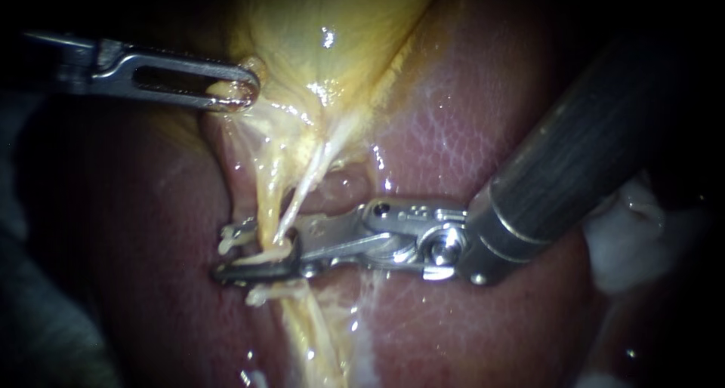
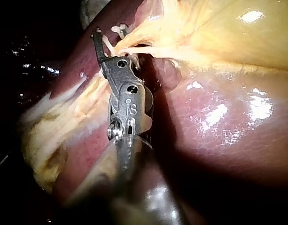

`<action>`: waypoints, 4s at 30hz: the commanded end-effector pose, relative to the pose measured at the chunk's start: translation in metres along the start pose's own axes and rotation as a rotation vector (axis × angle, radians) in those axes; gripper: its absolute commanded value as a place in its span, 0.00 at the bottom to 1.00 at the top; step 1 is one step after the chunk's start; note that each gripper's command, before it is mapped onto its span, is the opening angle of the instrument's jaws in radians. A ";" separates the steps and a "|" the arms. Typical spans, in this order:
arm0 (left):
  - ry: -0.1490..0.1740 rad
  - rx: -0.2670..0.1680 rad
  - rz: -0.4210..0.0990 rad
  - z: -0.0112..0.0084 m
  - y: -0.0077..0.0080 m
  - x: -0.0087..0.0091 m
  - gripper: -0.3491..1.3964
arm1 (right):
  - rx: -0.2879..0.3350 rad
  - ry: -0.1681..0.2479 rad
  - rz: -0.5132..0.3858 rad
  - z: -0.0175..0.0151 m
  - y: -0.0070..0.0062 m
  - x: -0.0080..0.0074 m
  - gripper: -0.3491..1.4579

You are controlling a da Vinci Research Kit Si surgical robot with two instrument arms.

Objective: Clipping third clip left tube

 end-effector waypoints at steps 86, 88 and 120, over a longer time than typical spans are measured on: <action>-0.001 -0.001 0.001 -0.0001 -0.0002 0.0000 0.00 | 0.073 0.004 0.185 -0.0092 0.0034 -0.0041 0.47; -0.001 -0.001 0.001 -0.0001 -0.0002 0.0000 0.00 | 0.074 0.003 0.184 -0.0091 0.0036 -0.0042 0.47; 0.000 -0.001 0.001 0.0000 -0.0002 0.0000 0.00 | 0.228 0.149 0.253 -0.0019 0.0034 -0.0008 0.47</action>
